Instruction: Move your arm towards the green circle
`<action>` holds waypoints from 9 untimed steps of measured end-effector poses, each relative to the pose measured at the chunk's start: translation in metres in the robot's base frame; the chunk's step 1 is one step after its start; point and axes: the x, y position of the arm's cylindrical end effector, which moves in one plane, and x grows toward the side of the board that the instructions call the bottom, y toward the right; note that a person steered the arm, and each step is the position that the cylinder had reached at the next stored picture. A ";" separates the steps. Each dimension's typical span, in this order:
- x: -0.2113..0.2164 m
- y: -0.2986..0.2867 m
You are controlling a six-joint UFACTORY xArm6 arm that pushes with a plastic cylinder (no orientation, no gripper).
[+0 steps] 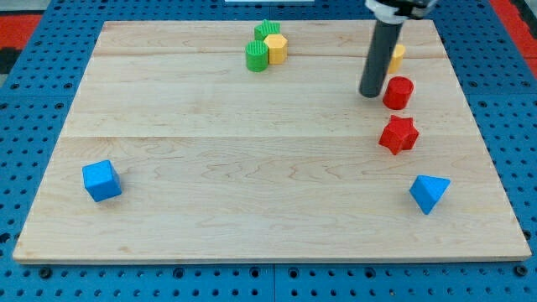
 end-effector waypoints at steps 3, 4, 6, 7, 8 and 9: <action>0.048 -0.056; 0.048 -0.099; 0.047 -0.165; 0.036 -0.186; 0.015 -0.199; -0.005 -0.206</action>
